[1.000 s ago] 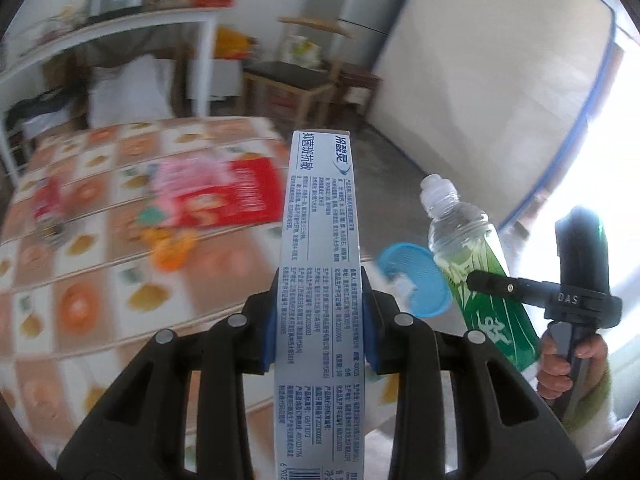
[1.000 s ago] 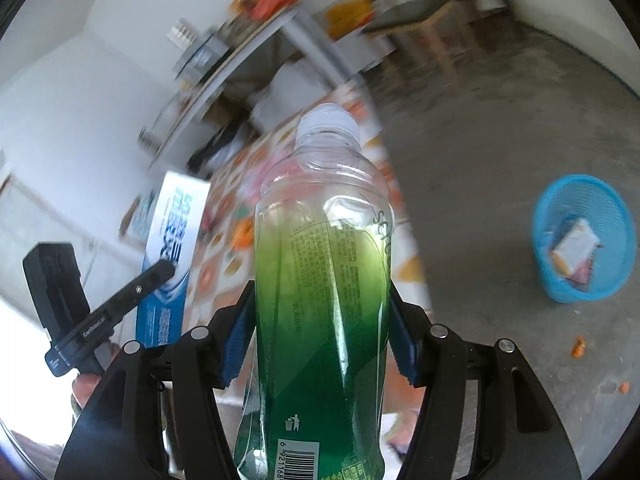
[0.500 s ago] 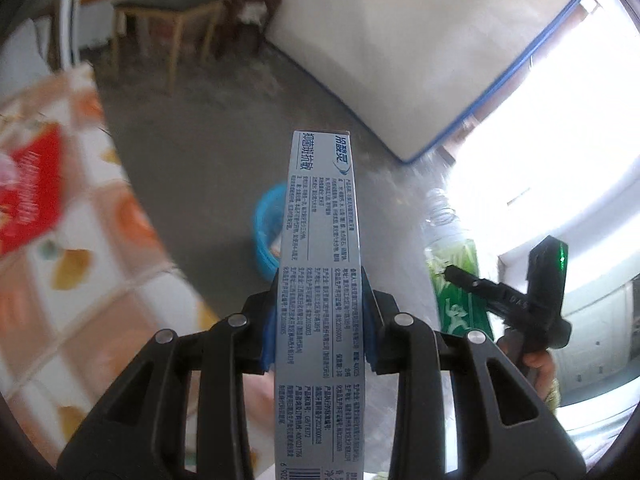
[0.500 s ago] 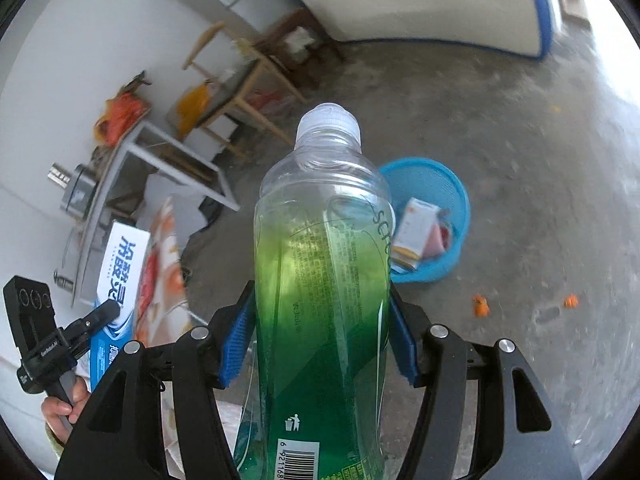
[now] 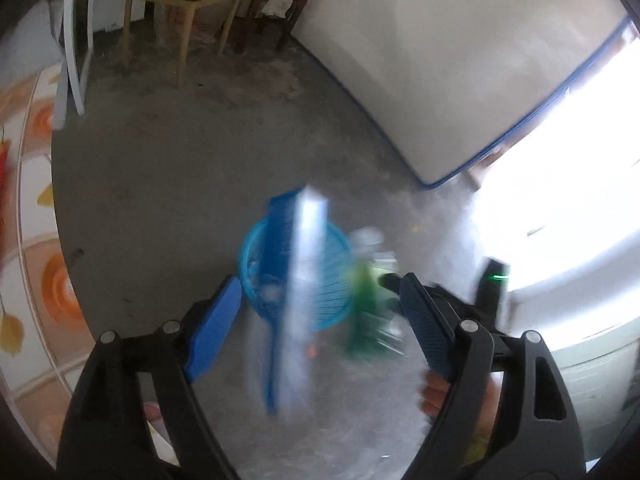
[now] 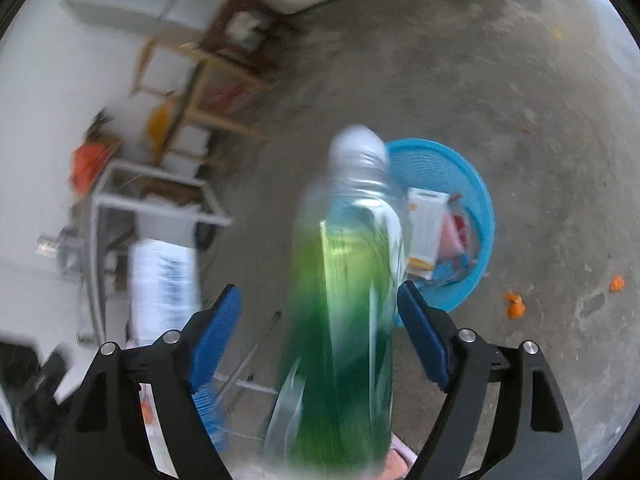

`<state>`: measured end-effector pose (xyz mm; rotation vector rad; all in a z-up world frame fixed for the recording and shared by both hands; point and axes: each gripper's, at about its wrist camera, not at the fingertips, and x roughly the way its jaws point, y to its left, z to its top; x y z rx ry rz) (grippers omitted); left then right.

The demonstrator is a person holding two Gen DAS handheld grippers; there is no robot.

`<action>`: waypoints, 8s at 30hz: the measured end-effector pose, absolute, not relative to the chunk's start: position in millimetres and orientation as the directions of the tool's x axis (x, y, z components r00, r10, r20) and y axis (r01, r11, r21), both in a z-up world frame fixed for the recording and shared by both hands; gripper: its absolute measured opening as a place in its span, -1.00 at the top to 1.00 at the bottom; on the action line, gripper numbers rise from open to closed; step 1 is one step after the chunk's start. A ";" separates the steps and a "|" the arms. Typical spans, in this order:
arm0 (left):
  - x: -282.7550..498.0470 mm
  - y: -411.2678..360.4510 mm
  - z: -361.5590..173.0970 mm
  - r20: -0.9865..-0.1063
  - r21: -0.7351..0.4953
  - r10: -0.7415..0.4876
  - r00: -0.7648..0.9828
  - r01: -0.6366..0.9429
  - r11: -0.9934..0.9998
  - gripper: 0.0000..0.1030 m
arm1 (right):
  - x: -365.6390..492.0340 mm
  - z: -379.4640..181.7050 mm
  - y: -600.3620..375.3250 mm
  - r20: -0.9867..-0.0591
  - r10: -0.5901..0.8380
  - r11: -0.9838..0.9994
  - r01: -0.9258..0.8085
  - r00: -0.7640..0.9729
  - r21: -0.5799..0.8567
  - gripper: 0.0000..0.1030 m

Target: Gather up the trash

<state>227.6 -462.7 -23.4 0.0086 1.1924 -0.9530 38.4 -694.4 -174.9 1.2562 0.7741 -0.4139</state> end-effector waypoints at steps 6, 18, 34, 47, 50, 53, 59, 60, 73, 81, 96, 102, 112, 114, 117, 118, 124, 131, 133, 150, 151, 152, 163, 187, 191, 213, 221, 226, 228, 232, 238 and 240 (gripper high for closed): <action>217.9 -410.6 -8.3 -0.766 -0.434 -0.635 0.097 0.650 0.623 -0.50 | 35.9 -195.2 -674.2 -0.761 0.116 0.340 0.695 0.638 0.634 -0.52; 190.5 -282.9 42.8 -0.676 -0.388 -0.695 0.245 0.683 0.618 -0.50 | 22.4 -188.4 -627.2 -0.785 0.121 0.487 0.653 0.608 0.581 -0.51; 211.1 -127.3 39.7 -0.689 -0.376 -0.580 0.434 0.471 0.798 -0.56 | 65.7 -304.3 -507.9 -0.742 0.423 0.546 0.507 0.521 0.667 -0.51; 231.2 -96.7 27.0 -0.723 -0.334 -0.493 0.483 0.380 0.862 -0.63 | 168.6 -404.6 -448.5 -0.664 0.604 0.486 0.456 0.442 0.746 -0.51; 232.3 -84.7 28.6 -0.721 -0.336 -0.482 0.497 0.358 0.871 -0.64 | 217.9 -432.7 -431.5 -0.709 0.601 0.544 0.461 0.369 0.701 -0.51; 232.9 -67.0 28.1 -0.729 -0.331 -0.461 0.506 0.329 0.884 -0.64 | 263.2 -454.8 -414.3 -0.782 0.554 0.640 0.454 0.286 0.620 -0.51; 238.2 -29.5 25.3 -0.755 -0.306 -0.392 0.526 0.247 0.920 -0.64 | 341.9 -482.0 -360.4 -0.898 0.415 0.830 0.343 0.146 0.439 -0.51; 239.2 -23.9 25.0 -0.756 -0.305 -0.384 0.529 0.234 0.923 -0.64 | 349.8 -485.9 -352.2 -0.909 0.395 0.850 0.323 0.130 0.416 -0.51; 245.3 19.7 3.6 -0.787 -0.310 -0.331 0.520 0.130 0.942 -0.64 | 381.5 -525.2 -296.1 -0.976 0.215 0.960 0.188 -0.027 0.206 -0.03; 236.6 25.6 8.8 -0.762 -0.334 -0.358 0.540 0.146 0.931 -0.64 | 345.1 -507.2 -340.8 -0.949 0.316 0.907 0.290 0.006 0.304 0.03; 208.9 11.6 10.2 -0.632 -0.489 -0.524 0.570 0.231 0.841 -0.64 | 69.8 -344.8 -474.0 -0.799 0.551 0.610 0.536 0.242 0.583 0.07; 192.2 6.0 24.8 -0.570 -0.519 -0.567 0.595 0.275 0.810 -0.64 | 26.5 -223.1 -506.1 -0.736 0.475 0.581 0.456 0.482 0.674 0.07; 160.8 24.2 42.5 -0.511 -0.543 -0.581 0.634 0.286 0.790 -0.64 | 55.7 -228.9 -628.2 -0.794 0.162 0.352 0.717 0.586 0.601 0.03; 155.3 31.6 45.8 -0.504 -0.538 -0.568 0.650 0.279 0.796 -0.64 | 61.5 -251.3 -640.8 -0.798 0.148 0.304 0.741 0.584 0.599 -0.02; 150.4 43.7 48.4 -0.499 -0.542 -0.554 0.667 0.259 0.800 -0.64 | 62.5 -267.8 -659.1 -0.853 0.100 0.279 0.808 0.513 0.519 -0.11; 148.5 48.5 49.7 -0.496 -0.545 -0.550 0.672 0.253 0.800 -0.64 | 60.0 -265.1 -658.4 -0.847 0.090 0.275 0.804 0.524 0.527 -0.11; 146.4 64.7 50.8 -0.475 -0.543 -0.538 0.696 0.249 0.802 -0.64 | 44.4 -225.3 -636.4 -0.856 0.024 0.383 0.786 0.517 0.486 -0.14; 159.0 61.0 45.1 -0.520 -0.498 -0.513 0.683 0.245 0.832 -0.64 | 34.0 -149.0 -586.5 -0.842 -0.012 0.569 0.696 0.539 0.438 -0.29; 162.5 57.4 43.6 -0.549 -0.457 -0.485 0.681 0.241 0.856 -0.64 | 41.5 -122.2 -562.6 -0.821 0.005 0.651 0.622 0.571 0.436 -0.36; 187.9 27.4 -4.0 -0.675 -0.309 -0.388 0.627 0.236 0.921 -0.66 | 246.3 -18.0 -301.4 -0.700 0.453 0.868 -0.093 0.553 0.488 -0.36; 191.3 27.1 -6.1 -0.675 -0.319 -0.393 0.625 0.233 0.919 -0.66 | 257.1 -19.8 -292.4 -0.706 0.455 0.869 -0.099 0.542 0.484 -0.36; 193.9 26.2 -7.6 -0.675 -0.327 -0.397 0.622 0.229 0.917 -0.66 | 268.7 -21.8 -282.4 -0.711 0.457 0.871 -0.107 0.534 0.480 -0.34; 223.7 16.7 -27.9 -0.640 -0.451 -0.511 0.574 0.257 0.855 -0.64 | 353.3 -58.8 -224.3 -0.802 0.378 0.923 -0.125 0.463 0.363 0.31; 225.2 63.1 -44.8 -0.631 -0.516 -0.532 0.564 0.207 0.831 -0.29 | 292.0 -18.0 -177.1 -0.732 0.590 0.804 -0.333 0.340 0.493 -0.05; 224.3 58.6 -45.4 -0.647 -0.491 -0.518 0.560 0.214 0.845 -0.29 | 320.4 -19.8 -170.8 -0.787 0.410 0.906 -0.306 0.461 0.292 -0.05; 223.6 57.4 -48.3 -0.666 -0.476 -0.510 0.545 0.215 0.853 -0.29 | 344.8 -44.5 -163.5 -0.808 0.330 0.923 -0.346 0.488 0.167 0.97; 220.2 55.1 -47.8 -0.672 -0.474 -0.506 0.540 0.211 0.855 -0.29 | 326.7 -23.5 -162.1 -0.793 0.294 0.922 -0.377 0.533 0.088 0.92; 215.6 53.1 -46.6 -0.675 -0.471 -0.509 0.535 0.219 0.854 -0.30 | 347.2 -44.0 -148.6 -0.822 0.236 0.921 -0.390 0.518 0.019 0.12; 214.3 53.4 -45.7 -0.675 -0.470 -0.508 0.536 0.219 0.855 -0.30 | 355.1 -54.4 -145.9 -0.837 0.213 0.923 -0.384 0.503 0.005 0.12; 214.4 55.3 -45.3 -0.678 -0.465 -0.502 0.537 0.216 0.859 -0.30 | 360.4 -57.4 -151.3 -0.830 0.239 0.927 -0.372 0.505 0.041 0.42; 218.4 53.3 -48.8 -0.684 -0.471 -0.507 0.525 0.213 0.856 -0.30 | 358.4 -53.6 -162.9 -0.819 0.307 0.926 -0.353 0.485 0.138 0.91; 218.1 52.1 -49.3 -0.685 -0.471 -0.510 0.521 0.217 0.855 -0.30 | 355.9 -52.6 -168.8 -0.809 0.338 0.922 -0.341 0.481 0.182 0.91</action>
